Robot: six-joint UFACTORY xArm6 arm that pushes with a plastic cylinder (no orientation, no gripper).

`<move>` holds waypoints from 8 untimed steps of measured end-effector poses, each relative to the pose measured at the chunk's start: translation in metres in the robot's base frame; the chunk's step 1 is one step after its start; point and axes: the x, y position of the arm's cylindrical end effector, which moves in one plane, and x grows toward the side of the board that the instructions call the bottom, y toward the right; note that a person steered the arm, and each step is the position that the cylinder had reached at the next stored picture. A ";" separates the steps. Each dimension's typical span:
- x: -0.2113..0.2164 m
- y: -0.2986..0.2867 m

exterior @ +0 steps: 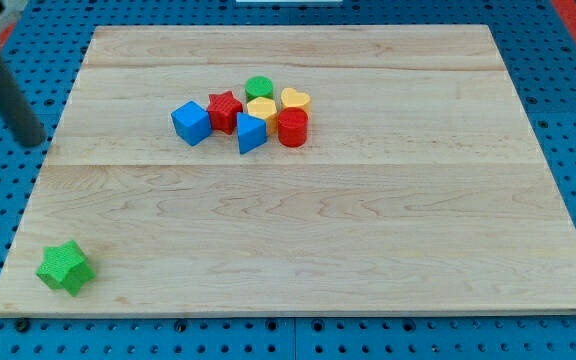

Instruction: Push green blocks into group of blocks

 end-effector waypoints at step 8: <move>0.069 0.189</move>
